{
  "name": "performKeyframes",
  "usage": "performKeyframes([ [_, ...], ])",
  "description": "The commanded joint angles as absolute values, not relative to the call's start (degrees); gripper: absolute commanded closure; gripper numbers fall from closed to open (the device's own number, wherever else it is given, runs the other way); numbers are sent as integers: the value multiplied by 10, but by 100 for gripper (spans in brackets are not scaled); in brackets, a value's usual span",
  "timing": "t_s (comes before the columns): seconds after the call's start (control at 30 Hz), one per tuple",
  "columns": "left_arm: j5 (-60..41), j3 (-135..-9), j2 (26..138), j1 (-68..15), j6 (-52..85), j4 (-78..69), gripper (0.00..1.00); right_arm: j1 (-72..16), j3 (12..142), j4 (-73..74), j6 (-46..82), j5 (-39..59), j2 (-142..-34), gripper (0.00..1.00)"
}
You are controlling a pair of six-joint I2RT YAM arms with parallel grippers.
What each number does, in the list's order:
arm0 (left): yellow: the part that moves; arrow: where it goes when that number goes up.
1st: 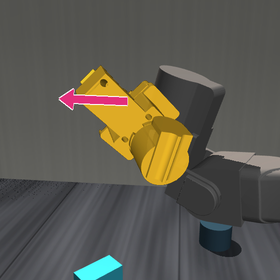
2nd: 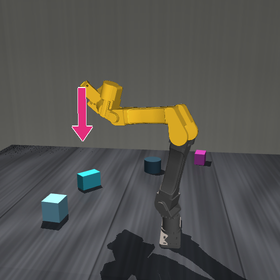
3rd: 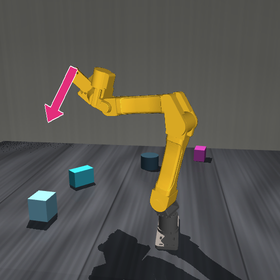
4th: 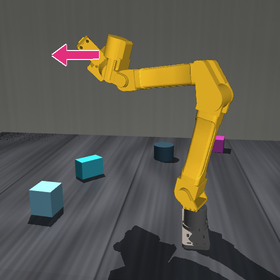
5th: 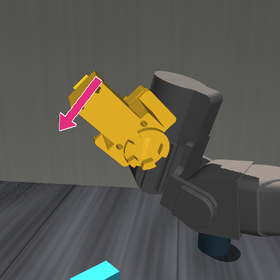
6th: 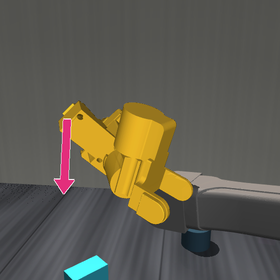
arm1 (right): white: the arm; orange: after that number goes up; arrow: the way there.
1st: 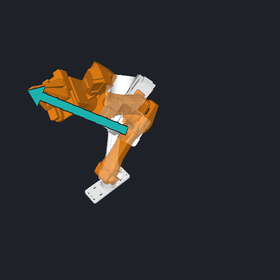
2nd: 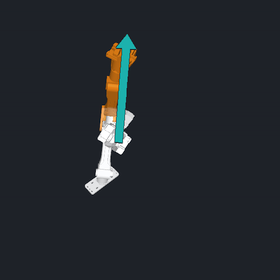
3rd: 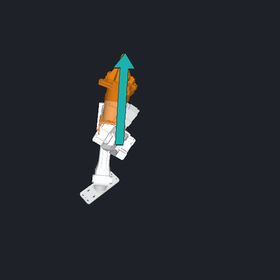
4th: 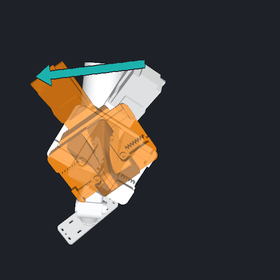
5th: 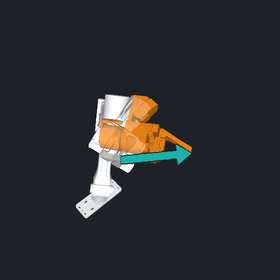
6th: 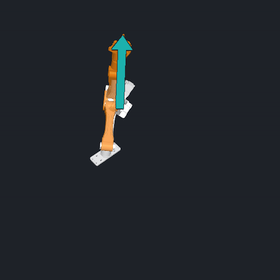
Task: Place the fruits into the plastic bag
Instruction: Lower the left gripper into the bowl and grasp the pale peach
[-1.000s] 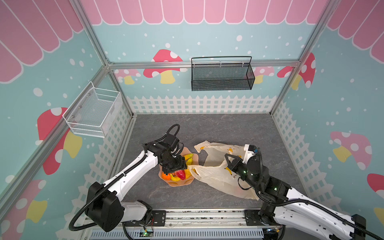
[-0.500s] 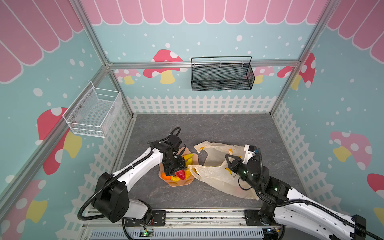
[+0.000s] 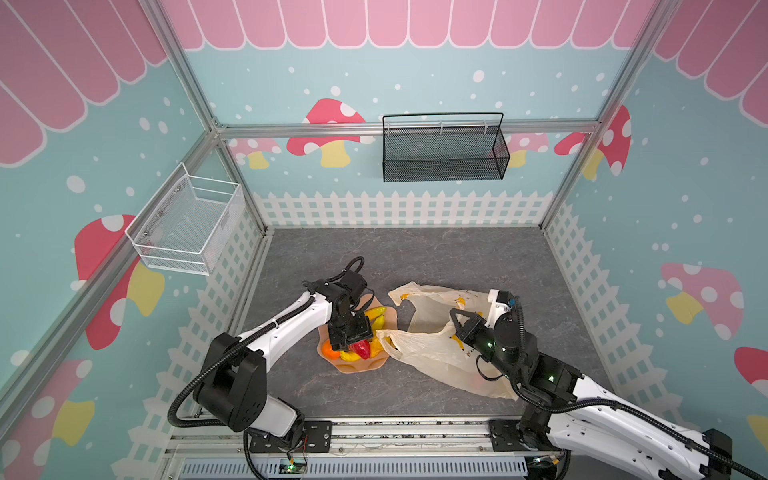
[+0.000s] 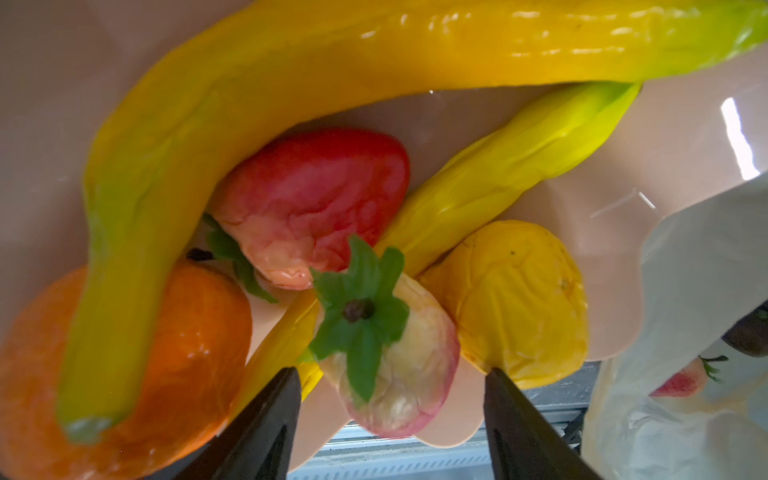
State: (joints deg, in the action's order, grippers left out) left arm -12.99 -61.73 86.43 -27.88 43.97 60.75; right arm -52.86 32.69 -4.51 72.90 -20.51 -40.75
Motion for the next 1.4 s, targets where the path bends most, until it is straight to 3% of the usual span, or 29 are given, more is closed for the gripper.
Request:
performKeyframes([
  [0.0,-115,-630,874,-278,430,603,31,-527,322,-45,732,-213,-406,100],
  [1.03,-144,-630,852,-279,396,594,63,-527,322,-51,735,-215,-405,100],
  [1.37,-142,-651,810,-279,373,600,66,-527,322,-49,736,-214,-406,100],
])
